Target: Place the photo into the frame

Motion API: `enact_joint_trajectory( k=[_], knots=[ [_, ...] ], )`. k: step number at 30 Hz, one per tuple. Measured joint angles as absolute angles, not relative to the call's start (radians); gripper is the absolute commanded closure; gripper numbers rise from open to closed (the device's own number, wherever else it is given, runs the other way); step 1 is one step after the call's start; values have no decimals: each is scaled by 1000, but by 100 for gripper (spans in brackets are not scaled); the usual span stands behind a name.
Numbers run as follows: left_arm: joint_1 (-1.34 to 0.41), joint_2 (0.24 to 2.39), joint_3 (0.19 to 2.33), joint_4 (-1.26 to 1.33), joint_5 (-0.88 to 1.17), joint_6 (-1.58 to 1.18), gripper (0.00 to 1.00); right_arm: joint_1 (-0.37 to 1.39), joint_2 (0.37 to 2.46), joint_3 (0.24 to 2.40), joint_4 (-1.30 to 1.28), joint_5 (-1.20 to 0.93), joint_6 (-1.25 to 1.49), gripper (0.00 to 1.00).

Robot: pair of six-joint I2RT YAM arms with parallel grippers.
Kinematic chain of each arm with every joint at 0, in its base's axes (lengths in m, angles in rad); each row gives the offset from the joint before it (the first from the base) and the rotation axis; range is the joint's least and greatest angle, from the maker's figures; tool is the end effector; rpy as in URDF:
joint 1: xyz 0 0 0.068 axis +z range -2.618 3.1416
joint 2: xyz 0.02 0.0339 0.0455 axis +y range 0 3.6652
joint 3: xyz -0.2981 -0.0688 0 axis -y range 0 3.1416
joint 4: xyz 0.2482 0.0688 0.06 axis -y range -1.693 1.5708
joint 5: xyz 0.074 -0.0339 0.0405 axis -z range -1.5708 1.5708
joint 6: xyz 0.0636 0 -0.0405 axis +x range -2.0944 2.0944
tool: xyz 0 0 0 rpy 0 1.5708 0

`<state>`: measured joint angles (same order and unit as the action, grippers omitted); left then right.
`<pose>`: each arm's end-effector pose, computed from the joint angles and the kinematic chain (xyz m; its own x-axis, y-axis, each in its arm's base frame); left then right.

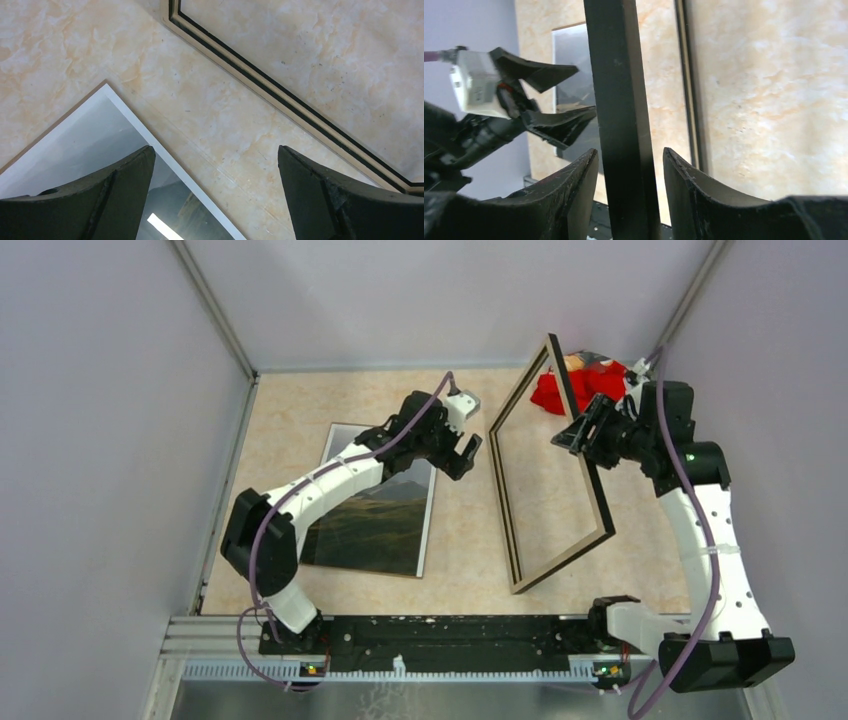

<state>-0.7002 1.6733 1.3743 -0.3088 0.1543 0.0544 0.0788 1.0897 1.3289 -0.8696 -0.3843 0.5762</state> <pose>0.3131 -0.2766 0.3161 -0.3962 0.4041 -0.8245 0.7559 0.6533 -0.0430 0.2138 0.0408 0.4165 -0.6970 0.4516 -0.5570 0.0058 0.7803 0.6254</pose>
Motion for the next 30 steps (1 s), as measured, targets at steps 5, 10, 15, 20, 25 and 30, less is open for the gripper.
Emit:
enact_joint_trajectory(
  k=[5,10,15,20,25,30],
  knots=[
    [-699,1645,1361,-307,136,56,1,78,1090,1371,-944,-265,513,53],
    [-694,1619,1330,-308,121,56,1,79,1088,1372,-985,-170,462,51],
    [-678,1608,1302,-310,114,56,1,78,1068,1303,-987,-102,429,77],
    [-635,1581,1286,-320,115,56,1,80,1052,1213,-943,-101,421,90],
    [-569,1561,1277,-321,120,56,1,81,1046,1132,-877,-96,410,92],
    [-505,1539,1239,-323,128,56,1,84,1045,1067,-827,-96,406,92]
  ],
)
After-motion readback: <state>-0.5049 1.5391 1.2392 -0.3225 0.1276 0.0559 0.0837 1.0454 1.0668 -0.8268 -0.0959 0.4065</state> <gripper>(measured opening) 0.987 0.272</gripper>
